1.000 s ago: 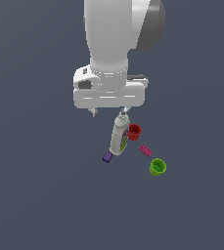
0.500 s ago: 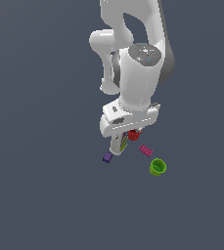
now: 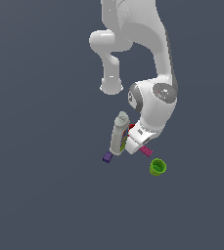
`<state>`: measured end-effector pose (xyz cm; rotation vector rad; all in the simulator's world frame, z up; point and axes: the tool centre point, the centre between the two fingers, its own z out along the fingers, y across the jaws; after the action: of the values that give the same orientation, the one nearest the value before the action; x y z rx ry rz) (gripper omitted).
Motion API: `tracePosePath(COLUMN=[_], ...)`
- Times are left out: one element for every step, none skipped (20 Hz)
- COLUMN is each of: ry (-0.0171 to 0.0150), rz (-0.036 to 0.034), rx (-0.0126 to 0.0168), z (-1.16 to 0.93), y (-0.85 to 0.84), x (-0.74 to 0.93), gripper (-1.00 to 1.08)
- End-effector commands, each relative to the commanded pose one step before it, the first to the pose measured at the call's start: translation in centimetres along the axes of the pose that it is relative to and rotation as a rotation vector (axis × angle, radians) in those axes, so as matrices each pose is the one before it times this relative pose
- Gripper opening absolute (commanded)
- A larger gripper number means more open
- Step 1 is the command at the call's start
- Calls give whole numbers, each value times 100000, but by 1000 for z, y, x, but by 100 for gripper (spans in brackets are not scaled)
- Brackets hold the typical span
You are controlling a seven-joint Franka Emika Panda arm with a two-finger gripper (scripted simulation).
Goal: Pick up a designated object from a clutter of objects.
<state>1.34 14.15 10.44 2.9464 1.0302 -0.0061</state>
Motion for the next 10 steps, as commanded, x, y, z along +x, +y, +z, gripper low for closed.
tracePosePath(ry=[504, 124, 116, 106, 94, 80, 64, 46, 28, 9], rz=[-5583, -1716, -1512, -1309, -1106, -905, -703, -499, -300, -96], rx=[544, 224, 207, 187, 164, 138, 109, 79, 48, 15], z=[1672, 528, 465, 402, 340, 278, 216, 154, 92, 31], y=[-1472, -478, -424, -369, -313, -258, -201, -142, -86, -27], x=[496, 152, 135, 117, 100, 82, 64, 45, 27, 8], gripper=[100, 100, 100, 100, 100, 100, 100, 100, 100, 100])
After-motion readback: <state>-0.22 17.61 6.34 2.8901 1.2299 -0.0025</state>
